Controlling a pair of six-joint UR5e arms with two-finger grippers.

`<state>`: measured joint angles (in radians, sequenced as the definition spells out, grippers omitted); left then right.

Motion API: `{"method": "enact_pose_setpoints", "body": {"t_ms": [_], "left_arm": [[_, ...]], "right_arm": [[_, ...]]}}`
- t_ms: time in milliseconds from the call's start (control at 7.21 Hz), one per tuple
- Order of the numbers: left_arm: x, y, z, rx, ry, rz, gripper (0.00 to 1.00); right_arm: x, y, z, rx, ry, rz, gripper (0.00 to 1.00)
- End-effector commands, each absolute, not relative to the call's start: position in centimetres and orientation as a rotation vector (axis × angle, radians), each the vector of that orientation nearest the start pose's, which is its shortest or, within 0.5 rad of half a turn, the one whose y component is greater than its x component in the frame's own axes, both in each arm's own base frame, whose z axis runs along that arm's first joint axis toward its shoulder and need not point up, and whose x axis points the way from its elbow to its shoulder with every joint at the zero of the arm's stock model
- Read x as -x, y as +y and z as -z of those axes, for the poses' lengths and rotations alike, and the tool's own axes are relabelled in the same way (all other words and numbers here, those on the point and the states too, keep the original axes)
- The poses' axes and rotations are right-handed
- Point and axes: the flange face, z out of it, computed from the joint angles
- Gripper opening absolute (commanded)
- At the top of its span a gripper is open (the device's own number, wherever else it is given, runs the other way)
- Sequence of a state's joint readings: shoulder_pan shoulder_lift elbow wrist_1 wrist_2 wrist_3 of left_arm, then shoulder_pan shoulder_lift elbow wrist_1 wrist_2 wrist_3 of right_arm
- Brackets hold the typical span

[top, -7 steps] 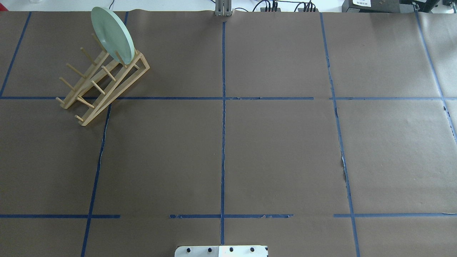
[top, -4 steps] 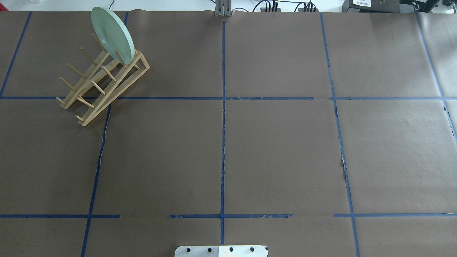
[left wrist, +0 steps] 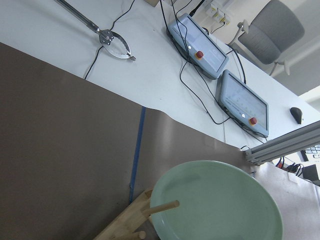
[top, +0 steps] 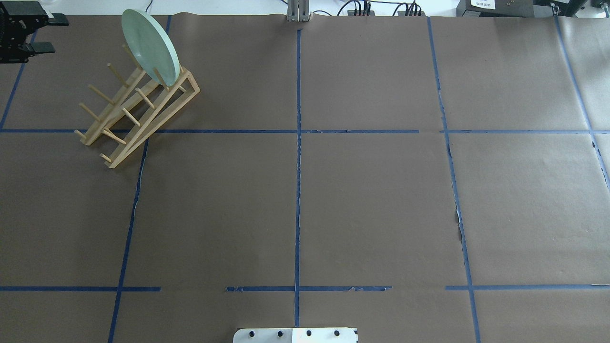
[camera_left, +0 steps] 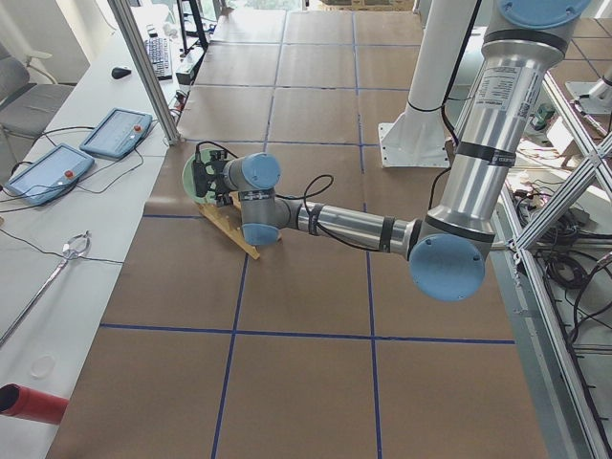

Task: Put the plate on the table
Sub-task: 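Move the left gripper to the top rim of the green plate in the rack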

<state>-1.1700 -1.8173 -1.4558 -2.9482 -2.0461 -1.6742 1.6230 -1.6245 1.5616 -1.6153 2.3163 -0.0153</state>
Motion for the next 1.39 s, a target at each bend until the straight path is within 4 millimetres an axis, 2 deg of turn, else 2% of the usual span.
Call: {"method": "enact_pose_setpoints", "body": {"t_ms": [0, 139, 555, 693, 832, 1109, 1248], "left_arm": [[-19.5, -58.5, -40.4, -0.350, 1.621, 0.816, 1.00], [-22.1, -58.3, -39.6, -0.372, 1.635, 0.842, 1.00], [-24.3, -59.6, -38.3, -0.370, 1.632, 0.815, 1.00], [-25.8, -60.5, -38.1, -0.358, 1.626, 0.811, 0.96], [-26.2, -61.2, -38.3, -0.354, 1.615, 0.818, 0.83], [-26.7, -61.9, -37.7, -0.389, 1.586, 0.785, 0.74], [-26.9, -62.3, -37.0, -0.387, 1.580, 0.788, 0.74]], "right_arm": [[-9.0, -45.6, -69.5, 0.077, -0.748, -0.075, 1.00], [-9.0, -45.6, -69.5, 0.077, -0.748, -0.075, 1.00], [-9.0, -45.6, -69.5, 0.077, -0.748, -0.075, 1.00], [-9.0, -45.6, -69.5, 0.077, -0.748, -0.075, 1.00], [-9.0, -45.6, -69.5, 0.077, -0.748, -0.075, 1.00], [-9.0, -45.6, -69.5, 0.077, -0.748, -0.075, 1.00], [-9.0, -45.6, -69.5, 0.077, -0.748, -0.075, 1.00]]}}
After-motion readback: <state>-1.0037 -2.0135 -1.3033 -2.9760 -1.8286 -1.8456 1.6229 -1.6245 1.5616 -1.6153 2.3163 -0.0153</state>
